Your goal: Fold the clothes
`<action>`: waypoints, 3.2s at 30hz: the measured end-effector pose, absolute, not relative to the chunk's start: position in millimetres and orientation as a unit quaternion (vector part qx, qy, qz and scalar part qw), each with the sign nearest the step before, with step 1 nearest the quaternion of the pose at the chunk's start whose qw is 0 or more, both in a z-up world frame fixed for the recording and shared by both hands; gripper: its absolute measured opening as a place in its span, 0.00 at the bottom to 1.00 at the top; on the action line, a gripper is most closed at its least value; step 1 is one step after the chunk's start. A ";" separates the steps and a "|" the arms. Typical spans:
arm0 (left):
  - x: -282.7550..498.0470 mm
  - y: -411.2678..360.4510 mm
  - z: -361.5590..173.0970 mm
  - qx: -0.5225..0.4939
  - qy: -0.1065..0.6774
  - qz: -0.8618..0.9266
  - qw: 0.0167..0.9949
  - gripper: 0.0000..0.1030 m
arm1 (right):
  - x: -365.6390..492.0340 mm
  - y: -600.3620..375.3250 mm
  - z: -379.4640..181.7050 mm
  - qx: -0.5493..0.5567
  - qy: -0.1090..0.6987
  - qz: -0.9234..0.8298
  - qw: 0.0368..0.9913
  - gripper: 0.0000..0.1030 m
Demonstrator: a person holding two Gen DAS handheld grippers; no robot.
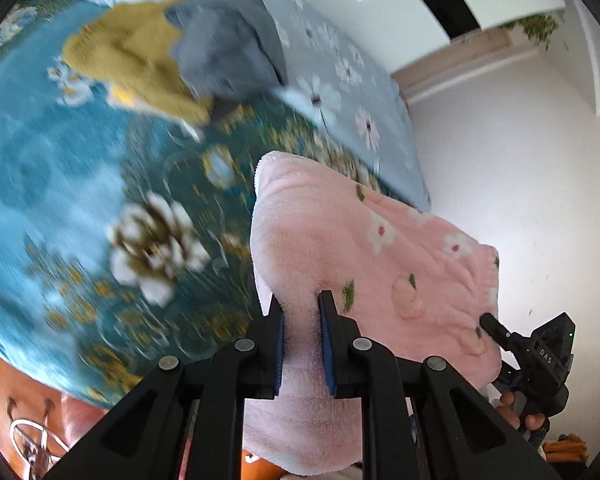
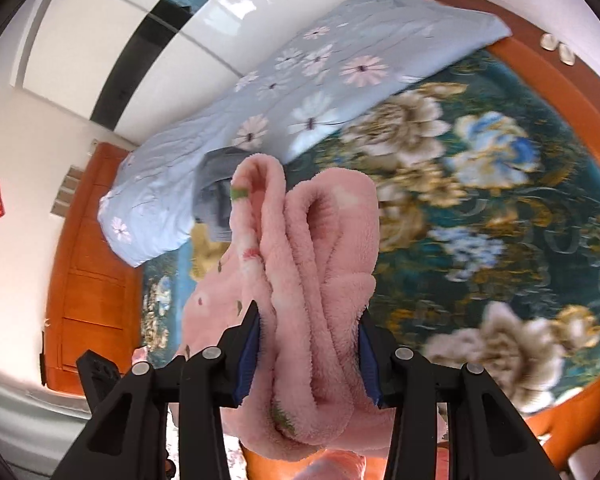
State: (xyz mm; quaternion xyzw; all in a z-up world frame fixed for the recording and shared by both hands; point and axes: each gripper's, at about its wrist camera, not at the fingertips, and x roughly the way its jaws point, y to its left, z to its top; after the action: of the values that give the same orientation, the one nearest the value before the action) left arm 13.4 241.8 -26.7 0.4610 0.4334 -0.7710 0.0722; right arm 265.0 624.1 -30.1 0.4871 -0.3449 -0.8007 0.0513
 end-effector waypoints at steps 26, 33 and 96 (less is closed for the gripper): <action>-183.1 357.4 -111.3 0.550 0.424 -0.717 -0.055 0.15 | 293.2 823.6 -106.0 0.499 -0.452 -0.729 -0.120 0.45; -235.6 351.9 -125.4 0.560 0.423 -0.709 -0.069 0.16 | 246.4 840.3 -106.5 0.507 -0.447 -0.724 -0.134 0.45; -379.8 403.8 -267.2 0.707 0.256 -0.658 0.040 0.15 | 22.8 971.2 -288.8 0.585 -0.379 -0.694 -0.179 0.50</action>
State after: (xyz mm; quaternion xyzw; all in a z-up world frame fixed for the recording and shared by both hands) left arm -379.8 403.8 -267.2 0.7074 0.2559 -0.6577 0.0399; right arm 22.8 971.2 -288.8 0.5852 -0.3789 -0.6942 -0.1791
